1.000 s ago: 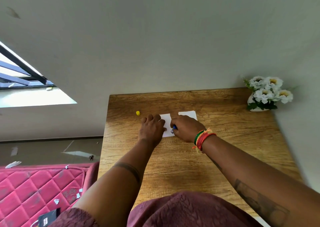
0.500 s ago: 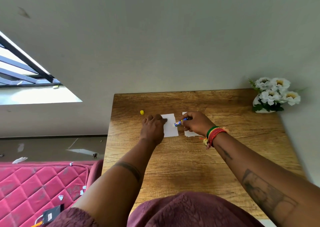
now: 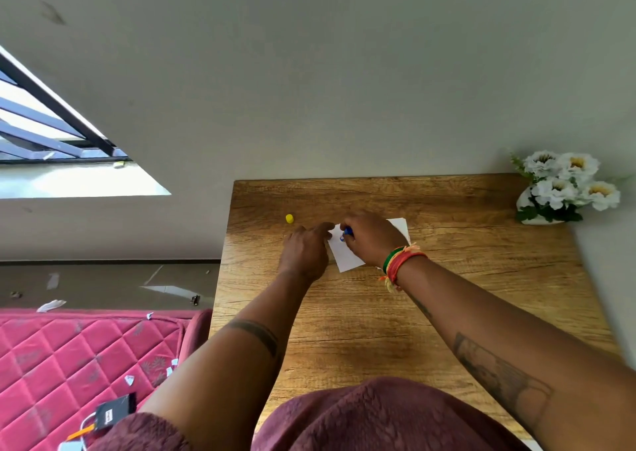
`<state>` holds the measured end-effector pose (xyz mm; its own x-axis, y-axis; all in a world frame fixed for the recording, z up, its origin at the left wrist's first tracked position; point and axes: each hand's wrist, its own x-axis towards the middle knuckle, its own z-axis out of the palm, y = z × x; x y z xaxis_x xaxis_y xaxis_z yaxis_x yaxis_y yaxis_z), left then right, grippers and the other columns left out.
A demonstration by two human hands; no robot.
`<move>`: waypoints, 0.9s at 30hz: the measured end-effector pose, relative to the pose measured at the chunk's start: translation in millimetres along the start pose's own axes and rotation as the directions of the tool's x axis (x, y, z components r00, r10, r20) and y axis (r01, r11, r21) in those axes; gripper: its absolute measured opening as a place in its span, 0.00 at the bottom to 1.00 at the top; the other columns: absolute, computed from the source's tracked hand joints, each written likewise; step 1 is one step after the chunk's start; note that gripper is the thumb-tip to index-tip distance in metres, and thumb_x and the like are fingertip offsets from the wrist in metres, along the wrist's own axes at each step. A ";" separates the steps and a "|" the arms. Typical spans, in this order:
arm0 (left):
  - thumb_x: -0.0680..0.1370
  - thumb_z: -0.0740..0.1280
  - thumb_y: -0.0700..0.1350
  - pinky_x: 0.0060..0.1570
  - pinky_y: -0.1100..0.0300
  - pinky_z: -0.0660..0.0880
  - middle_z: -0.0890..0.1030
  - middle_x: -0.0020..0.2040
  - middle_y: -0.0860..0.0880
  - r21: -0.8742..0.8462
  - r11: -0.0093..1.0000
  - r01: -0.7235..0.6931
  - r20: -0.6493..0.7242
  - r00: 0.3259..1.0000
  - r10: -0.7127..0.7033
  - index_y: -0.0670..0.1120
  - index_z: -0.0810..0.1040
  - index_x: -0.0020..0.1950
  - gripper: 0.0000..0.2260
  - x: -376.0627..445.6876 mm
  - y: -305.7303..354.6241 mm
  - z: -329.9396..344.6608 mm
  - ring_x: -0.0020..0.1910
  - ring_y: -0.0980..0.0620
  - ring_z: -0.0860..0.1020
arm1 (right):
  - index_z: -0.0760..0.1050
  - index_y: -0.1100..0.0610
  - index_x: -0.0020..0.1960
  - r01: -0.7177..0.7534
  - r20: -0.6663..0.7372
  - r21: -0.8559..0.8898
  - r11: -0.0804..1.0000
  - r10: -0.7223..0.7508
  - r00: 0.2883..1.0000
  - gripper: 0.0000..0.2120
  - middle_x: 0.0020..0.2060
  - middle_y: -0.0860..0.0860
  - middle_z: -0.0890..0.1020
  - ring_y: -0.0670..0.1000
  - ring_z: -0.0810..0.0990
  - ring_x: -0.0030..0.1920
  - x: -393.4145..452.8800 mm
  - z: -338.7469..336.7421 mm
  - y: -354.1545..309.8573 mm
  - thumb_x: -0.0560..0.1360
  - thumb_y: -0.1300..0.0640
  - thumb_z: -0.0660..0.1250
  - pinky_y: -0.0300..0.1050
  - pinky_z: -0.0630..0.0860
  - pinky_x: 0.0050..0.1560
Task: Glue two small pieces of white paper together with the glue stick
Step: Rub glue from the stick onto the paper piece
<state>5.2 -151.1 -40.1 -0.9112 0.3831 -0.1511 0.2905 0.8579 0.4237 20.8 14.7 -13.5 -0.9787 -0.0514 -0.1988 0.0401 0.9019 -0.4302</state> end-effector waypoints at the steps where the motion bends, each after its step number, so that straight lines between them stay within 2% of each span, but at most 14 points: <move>1: 0.80 0.65 0.37 0.55 0.49 0.73 0.83 0.62 0.48 0.006 1.000 0.003 0.001 1.000 -0.003 0.49 0.71 0.75 0.23 1.0 0.2 -0.2 0.60 0.40 0.76 | 0.79 0.55 0.60 0.017 -0.015 -0.029 0.999 -0.018 1.000 0.11 0.58 0.54 0.82 0.56 0.80 0.55 0.7 -0.8 -0.2 0.80 0.56 0.66 0.44 0.70 0.49; 4: 0.78 0.66 0.36 0.58 0.49 0.72 0.83 0.63 0.48 0.045 0.999 -0.003 0.017 1.000 0.003 0.49 0.70 0.76 0.26 1.5 1.4 -0.1 0.61 0.39 0.75 | 0.79 0.54 0.58 0.070 -0.022 -0.110 0.991 -0.073 0.997 0.08 0.56 0.54 0.82 0.56 0.80 0.53 -1.3 -5.0 0.8 0.79 0.57 0.66 0.45 0.70 0.48; 7: 0.77 0.68 0.37 0.57 0.48 0.72 0.83 0.61 0.45 0.086 0.996 -0.011 0.013 1.000 0.010 0.49 0.70 0.75 0.27 1.4 4.1 0.8 0.61 0.38 0.76 | 0.79 0.55 0.56 0.109 0.011 -0.193 0.975 -0.109 0.994 0.08 0.55 0.54 0.82 0.57 0.80 0.52 -6.7 -6.3 1.8 0.78 0.58 0.66 0.46 0.72 0.48; 9: 0.77 0.69 0.39 0.57 0.48 0.72 0.83 0.61 0.45 0.105 0.994 -0.008 0.025 1.000 0.005 0.50 0.69 0.75 0.27 2.1 5.6 1.1 0.62 0.38 0.75 | 0.80 0.55 0.56 0.100 0.037 -0.206 0.973 -0.095 0.995 0.09 0.56 0.55 0.82 0.57 0.81 0.51 -11.0 -5.9 -1.0 0.78 0.59 0.65 0.46 0.73 0.45; 12: 0.78 0.68 0.38 0.59 0.48 0.72 0.83 0.62 0.46 0.106 0.994 -0.006 0.032 0.999 0.003 0.50 0.68 0.76 0.27 3.3 6.6 0.6 0.63 0.39 0.75 | 0.80 0.53 0.57 0.059 0.077 -0.162 0.985 -0.047 0.996 0.10 0.57 0.54 0.81 0.57 0.82 0.52 -14.8 -4.2 -5.6 0.78 0.57 0.65 0.48 0.76 0.47; 16: 0.77 0.69 0.39 0.59 0.48 0.72 0.83 0.62 0.48 0.068 0.997 -0.022 0.039 0.999 0.020 0.49 0.70 0.74 0.25 1.1 8.9 -3.3 0.62 0.39 0.75 | 0.81 0.53 0.58 -0.083 0.030 0.083 0.993 0.081 0.996 0.09 0.56 0.53 0.83 0.54 0.81 0.52 -17.2 -6.1 -0.9 0.78 0.55 0.68 0.45 0.75 0.48; 19: 0.79 0.67 0.38 0.55 0.49 0.74 0.84 0.61 0.47 0.036 0.998 -0.061 0.014 0.998 0.061 0.50 0.77 0.70 0.20 -0.3 8.8 -7.1 0.59 0.40 0.76 | 0.82 0.52 0.57 -0.222 0.025 0.308 0.925 0.226 0.974 0.09 0.57 0.51 0.83 0.53 0.81 0.53 -20.6 -10.0 8.4 0.78 0.57 0.68 0.44 0.76 0.50; 22: 0.81 0.63 0.38 0.56 0.48 0.76 0.82 0.63 0.46 -0.017 0.996 -0.092 -0.019 0.996 0.092 0.48 0.81 0.66 0.16 -0.9 10.8 -9.8 0.59 0.43 0.78 | 0.82 0.51 0.54 -0.321 0.064 0.533 0.783 0.341 0.938 0.07 0.52 0.52 0.84 0.51 0.84 0.44 -24.6 -14.2 15.4 0.78 0.59 0.68 0.44 0.78 0.44; 24: 0.82 0.63 0.39 0.54 0.52 0.77 0.80 0.62 0.45 -0.079 0.994 -0.074 -0.044 0.997 0.071 0.46 0.82 0.64 0.14 -1.4 13.2 -11.2 0.58 0.44 0.78 | 0.82 0.54 0.54 -0.359 0.091 0.651 0.668 0.401 0.912 0.08 0.47 0.57 0.86 0.52 0.83 0.39 -28.0 -17.2 17.6 0.78 0.62 0.67 0.45 0.80 0.41; 27: 0.82 0.64 0.39 0.49 0.55 0.77 0.77 0.61 0.44 -0.120 0.991 -0.052 -0.080 0.996 0.043 0.44 0.83 0.63 0.12 -2.5 14.1 -11.3 0.55 0.44 0.78 | 0.82 0.59 0.57 -0.373 0.137 0.771 0.517 0.438 0.889 0.10 0.45 0.60 0.86 0.52 0.82 0.37 -33.4 -20.1 18.6 0.78 0.65 0.65 0.36 0.77 0.30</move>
<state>8.2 -143.8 -23.7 -0.9183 0.3911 -0.0611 0.3005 0.7893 0.5355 50.2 41.9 2.8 -0.8246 0.2908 -0.4853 0.5410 0.1544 -0.8267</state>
